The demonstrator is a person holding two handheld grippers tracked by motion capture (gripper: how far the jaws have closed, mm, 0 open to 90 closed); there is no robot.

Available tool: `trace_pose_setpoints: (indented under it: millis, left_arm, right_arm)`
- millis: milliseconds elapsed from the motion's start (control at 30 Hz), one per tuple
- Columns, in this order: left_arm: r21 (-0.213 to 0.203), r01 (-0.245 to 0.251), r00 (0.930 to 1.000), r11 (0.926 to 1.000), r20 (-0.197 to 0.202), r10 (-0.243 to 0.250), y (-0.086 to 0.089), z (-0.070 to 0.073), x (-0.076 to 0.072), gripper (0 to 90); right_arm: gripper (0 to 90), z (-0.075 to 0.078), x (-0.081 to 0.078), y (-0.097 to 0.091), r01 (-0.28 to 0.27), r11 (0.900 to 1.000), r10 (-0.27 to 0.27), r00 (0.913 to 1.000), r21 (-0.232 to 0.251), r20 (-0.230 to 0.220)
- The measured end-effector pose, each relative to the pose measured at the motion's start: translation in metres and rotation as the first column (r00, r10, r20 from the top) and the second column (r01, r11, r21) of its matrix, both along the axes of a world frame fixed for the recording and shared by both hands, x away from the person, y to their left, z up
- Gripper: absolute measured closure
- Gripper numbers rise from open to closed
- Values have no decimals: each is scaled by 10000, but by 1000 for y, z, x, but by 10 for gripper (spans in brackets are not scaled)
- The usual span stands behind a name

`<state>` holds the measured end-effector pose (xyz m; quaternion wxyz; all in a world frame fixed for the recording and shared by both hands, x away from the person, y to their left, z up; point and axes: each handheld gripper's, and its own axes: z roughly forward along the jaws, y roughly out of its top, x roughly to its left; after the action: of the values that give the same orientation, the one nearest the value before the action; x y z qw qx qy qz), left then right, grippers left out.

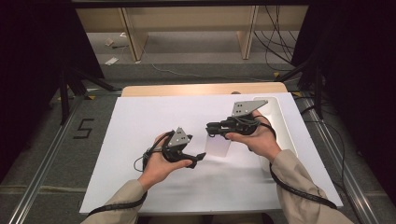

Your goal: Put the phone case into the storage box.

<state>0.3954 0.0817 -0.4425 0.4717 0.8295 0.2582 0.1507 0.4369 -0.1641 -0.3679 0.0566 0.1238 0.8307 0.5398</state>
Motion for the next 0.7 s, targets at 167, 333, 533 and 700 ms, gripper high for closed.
trace_pose_setpoints:
  millis: [167,333,533,700]
  left_arm:
    - [310,401,9991,9987,-156,-397,-2,-4,0,176]
    - [636,530,9985,9966,-162,-521,-3,-9,1,159]
    - [758,567,9983,9955,-186,-555,-3,-10,2,152]
    - [657,629,9978,9959,-260,-613,-4,-11,3,159]
  right_arm:
    - [802,1,-1,1,-95,10000,95,10000,2,-15]
    - [801,2,-2,3,-195,9998,195,9998,28,4]
    - [801,2,-3,5,-225,9997,225,9997,-45,-48]
    - [801,0,-4,9,-337,9994,336,9994,-125,-78]
